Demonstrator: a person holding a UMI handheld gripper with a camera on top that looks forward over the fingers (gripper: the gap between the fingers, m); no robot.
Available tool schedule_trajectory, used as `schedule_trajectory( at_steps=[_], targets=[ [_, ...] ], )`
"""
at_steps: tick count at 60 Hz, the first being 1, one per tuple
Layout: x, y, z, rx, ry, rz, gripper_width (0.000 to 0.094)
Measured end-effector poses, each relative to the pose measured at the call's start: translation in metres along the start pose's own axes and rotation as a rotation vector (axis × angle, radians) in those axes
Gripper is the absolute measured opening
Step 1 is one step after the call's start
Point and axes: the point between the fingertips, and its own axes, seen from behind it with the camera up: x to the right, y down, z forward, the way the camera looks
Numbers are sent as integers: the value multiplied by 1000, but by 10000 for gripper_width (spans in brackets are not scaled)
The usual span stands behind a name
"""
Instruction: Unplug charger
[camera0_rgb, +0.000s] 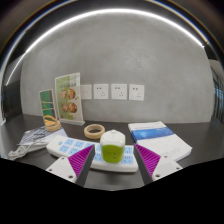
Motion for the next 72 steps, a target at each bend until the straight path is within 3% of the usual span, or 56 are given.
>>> schedule_trajectory(
  at_steps=[9,10,13,23,32,35,39,47,55,64,72],
  targets=[
    [4,-2,54,17,95,28,772],
    [4,-3,57,23,100,28,746],
    [6,2,64,21,122,24,488],
    [6,1,63,36,160,10,345],
    [3,-1,64,11,140,19,327],
    [4,-27,53,60,134,18,328],
    [18,-97,22,212,180,-31,328],
    [44,-175,-28,339,185,-66,327],
    [105,-156,-30,271,248,-106,325],
    [152,-66,6,49,194,-95,333],
    [175,-24,28,-29,130,-116,345]
  ],
)
